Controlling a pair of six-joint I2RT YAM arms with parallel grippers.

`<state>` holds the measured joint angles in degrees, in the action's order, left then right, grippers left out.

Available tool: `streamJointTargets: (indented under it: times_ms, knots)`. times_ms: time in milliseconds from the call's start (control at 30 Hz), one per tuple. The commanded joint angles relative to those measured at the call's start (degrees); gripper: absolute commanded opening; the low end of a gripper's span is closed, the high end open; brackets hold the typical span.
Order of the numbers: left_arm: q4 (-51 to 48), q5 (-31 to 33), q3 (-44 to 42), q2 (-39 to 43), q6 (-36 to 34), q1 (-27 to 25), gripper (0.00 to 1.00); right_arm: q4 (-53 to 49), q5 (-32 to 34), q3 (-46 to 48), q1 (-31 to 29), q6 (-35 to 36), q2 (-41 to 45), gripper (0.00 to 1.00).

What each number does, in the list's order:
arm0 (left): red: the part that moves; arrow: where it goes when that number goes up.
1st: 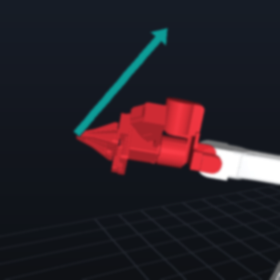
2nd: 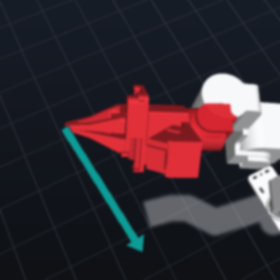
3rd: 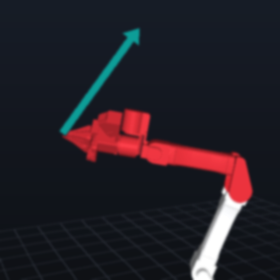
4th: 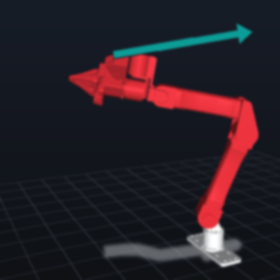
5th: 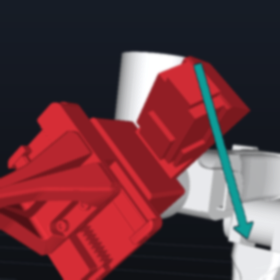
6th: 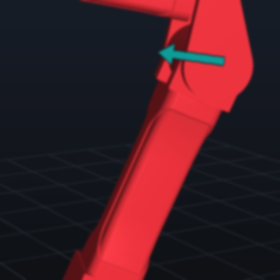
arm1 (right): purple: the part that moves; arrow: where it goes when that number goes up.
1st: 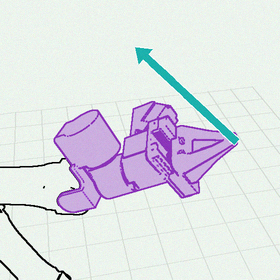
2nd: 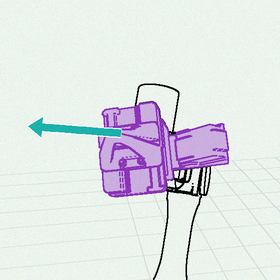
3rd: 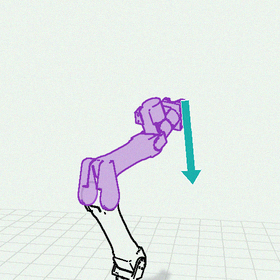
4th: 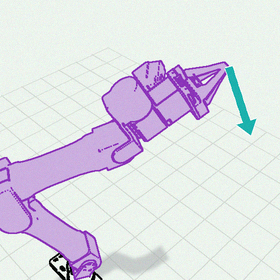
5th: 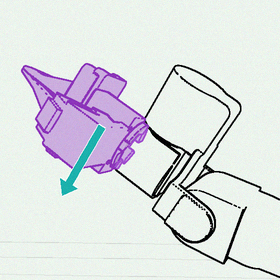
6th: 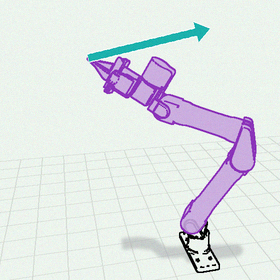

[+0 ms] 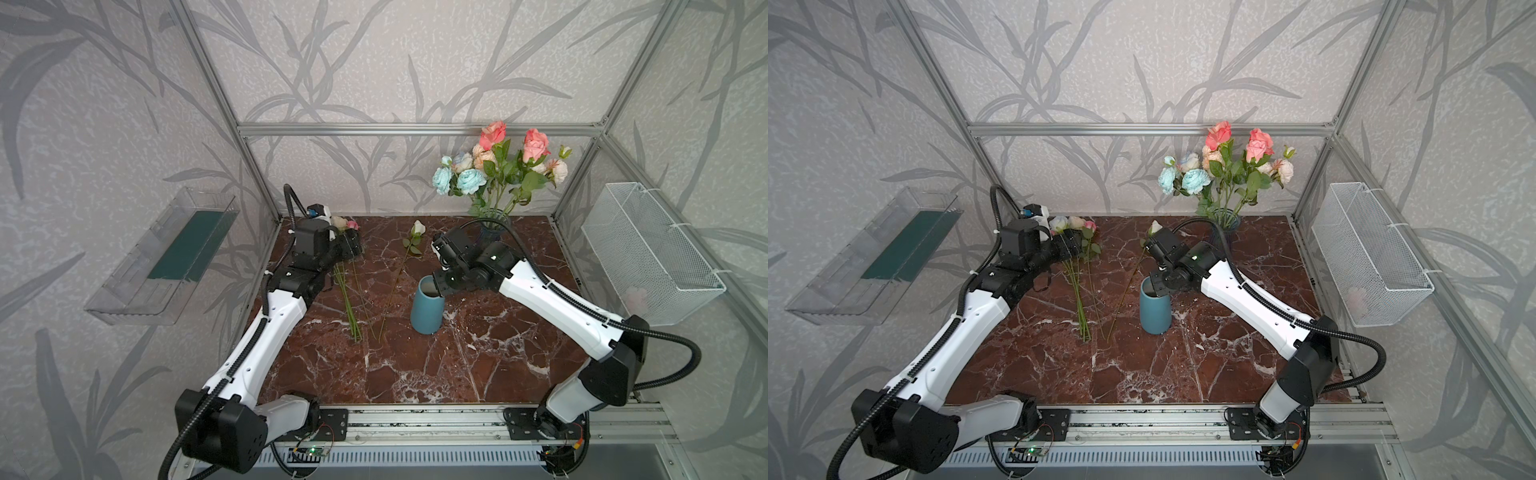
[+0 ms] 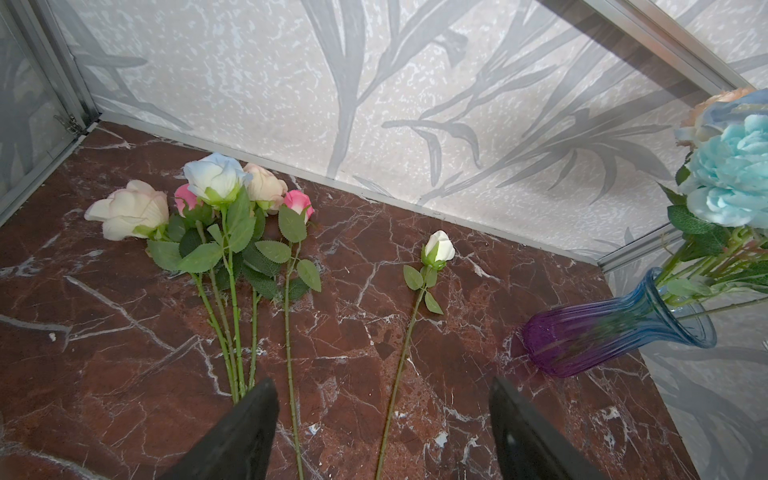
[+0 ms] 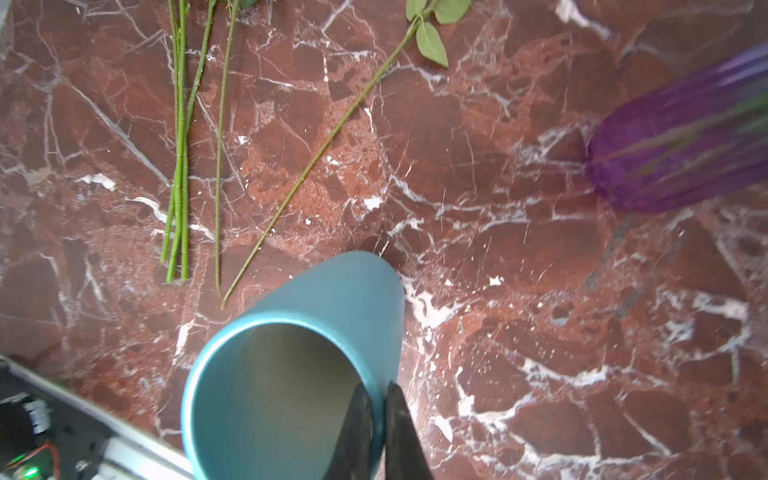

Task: Arrange the flowers into the vase
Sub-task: 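Open right gripper and withdraw while left gripper lowers to the rose stems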

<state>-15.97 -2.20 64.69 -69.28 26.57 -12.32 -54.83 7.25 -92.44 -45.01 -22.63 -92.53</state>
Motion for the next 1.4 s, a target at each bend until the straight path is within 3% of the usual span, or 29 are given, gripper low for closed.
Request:
streamJointTargets:
  times_ms: [0, 133, 200, 267, 300, 433, 600, 700, 833, 933, 1067, 1200, 1367]
  knots:
    - [1.18, 1.27, -0.64, 1.50, 0.14, 0.05, 0.81, 3.37, 1.08, -3.23, -0.07, 0.96, -0.46, 0.00]
    - [1.06, 0.88, -0.45, 1.23, 0.13, 0.10, 0.81, 2.88, 0.24, -4.07, -0.07, 0.99, -1.17, 0.00]
    - [0.94, 0.64, -0.31, 1.08, 0.06, 0.06, 0.81, 2.91, 0.75, -4.05, -0.07, 1.29, -0.77, 0.08]
    - [0.85, 0.03, -0.14, 0.94, -0.02, 0.10, 0.83, 2.74, 0.66, -4.81, 0.14, 1.73, -0.41, 0.27]
    - [0.92, -0.24, -0.09, 0.83, 0.00, 0.09, 0.84, 2.71, 0.21, -5.22, 0.34, 1.99, -0.24, 0.33]
    - [1.02, -0.78, -0.02, 0.50, -0.27, 0.09, 0.84, 1.98, -1.34, -7.03, 1.13, 2.46, -0.11, 0.38]
    - [-0.23, 1.38, 0.09, -1.42, -0.26, 0.10, 0.84, 2.69, 0.94, -6.24, 1.51, 3.35, 3.94, 0.40]
    - [-2.66, 3.18, 1.21, -5.14, 0.38, 0.14, 0.81, 8.12, 0.95, 0.68, 1.46, 2.74, 11.55, 0.40]
    - [-8.79, 4.08, 5.52, -14.26, 0.21, 0.27, 0.68, 18.57, -1.40, 16.35, 1.42, -0.27, 24.13, 0.39]
    - [-11.98, 2.13, 8.78, -21.68, -0.44, 0.34, 0.53, 22.94, -3.34, 24.84, 1.39, -1.33, 30.03, 0.37]
    - [-17.54, 2.89, 13.91, -30.18, -0.95, 0.34, 0.50, 27.50, -6.84, 33.12, 1.42, -2.83, 34.08, 0.36]
    - [-18.85, -0.74, 16.93, -38.15, -3.80, 0.28, 0.44, 31.36, -9.10, 39.70, 1.42, -3.45, 36.72, 0.35]
    - [-25.36, -0.49, 23.20, -47.81, -4.68, 0.19, 0.38, 32.10, -9.68, 42.16, 1.67, -2.64, 37.86, 0.35]
